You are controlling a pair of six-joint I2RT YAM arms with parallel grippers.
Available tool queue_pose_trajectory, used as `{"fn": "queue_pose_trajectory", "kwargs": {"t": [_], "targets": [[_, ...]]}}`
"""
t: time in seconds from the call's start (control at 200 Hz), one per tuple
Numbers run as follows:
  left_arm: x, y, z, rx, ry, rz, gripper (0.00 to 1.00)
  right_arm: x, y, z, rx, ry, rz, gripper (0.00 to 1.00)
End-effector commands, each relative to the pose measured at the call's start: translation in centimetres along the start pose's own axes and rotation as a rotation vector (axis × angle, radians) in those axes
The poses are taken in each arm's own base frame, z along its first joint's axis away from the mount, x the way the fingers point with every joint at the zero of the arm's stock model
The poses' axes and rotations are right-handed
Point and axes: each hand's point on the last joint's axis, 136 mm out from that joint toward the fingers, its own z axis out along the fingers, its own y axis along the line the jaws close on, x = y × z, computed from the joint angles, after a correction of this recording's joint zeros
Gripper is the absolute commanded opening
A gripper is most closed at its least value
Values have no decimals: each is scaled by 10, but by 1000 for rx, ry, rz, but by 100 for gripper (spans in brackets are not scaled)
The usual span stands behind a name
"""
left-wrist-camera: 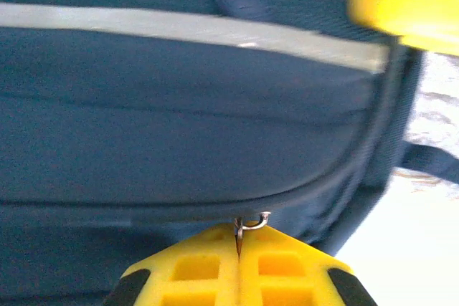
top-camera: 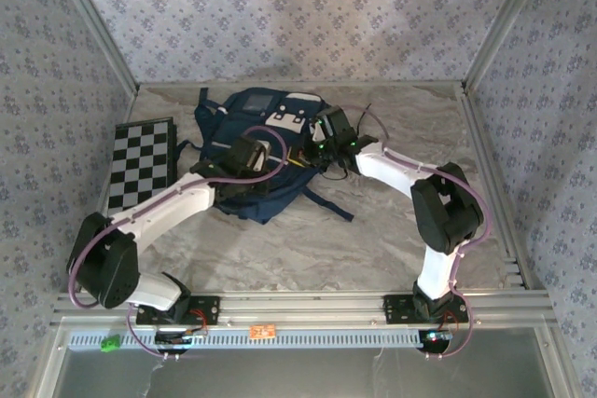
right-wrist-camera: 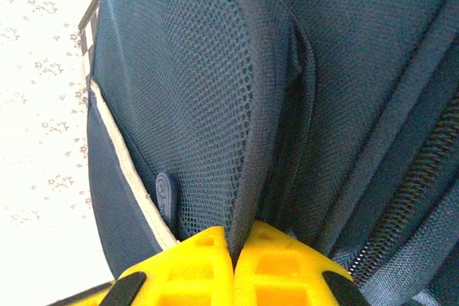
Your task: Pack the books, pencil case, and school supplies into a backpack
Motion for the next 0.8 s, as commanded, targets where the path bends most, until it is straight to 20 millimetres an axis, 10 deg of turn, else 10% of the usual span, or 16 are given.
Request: {"fn": "queue_pose_trajectory", "kwargs": {"t": [0.0,0.12,0.485,0.795], "targets": [[7,34,-6,-70,-1,-13,0,-17,-1,-25,28,-43,-47,0],[7,38,-6,-25,-13,-60,0,-20,3,-30,22,-30,-64,0],[3,-48,1,197,-20,-37,0,-51,-6,-33,88,-13,-134,0],[-15,-60,7,194,-58,-91,0,-35,-14,-56,77,-30,-69,48]]}}
